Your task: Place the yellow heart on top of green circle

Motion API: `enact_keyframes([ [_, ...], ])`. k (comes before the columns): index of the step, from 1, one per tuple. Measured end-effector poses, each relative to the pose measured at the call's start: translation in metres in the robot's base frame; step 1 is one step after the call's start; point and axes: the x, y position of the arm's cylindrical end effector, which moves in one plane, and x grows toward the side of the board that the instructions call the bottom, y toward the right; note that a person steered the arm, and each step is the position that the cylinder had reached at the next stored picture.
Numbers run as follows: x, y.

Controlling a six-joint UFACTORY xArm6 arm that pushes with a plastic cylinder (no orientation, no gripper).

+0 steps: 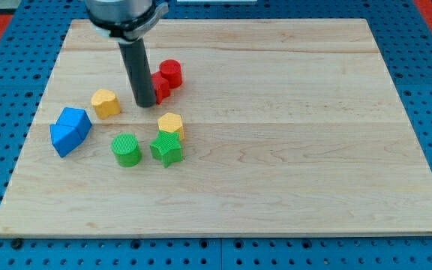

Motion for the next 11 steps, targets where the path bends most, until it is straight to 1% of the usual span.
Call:
enact_keyframes([
  [1, -0.037, 0.007],
  [2, -0.054, 0.039],
  [3, -0.083, 0.064],
  [4, -0.078, 0.065],
  [5, -0.067, 0.009],
  [6, -0.067, -0.039],
  [7, -0.047, -0.091],
  [8, -0.027, -0.108],
  [10, 0.025, -0.073],
  [11, 0.047, -0.036],
])
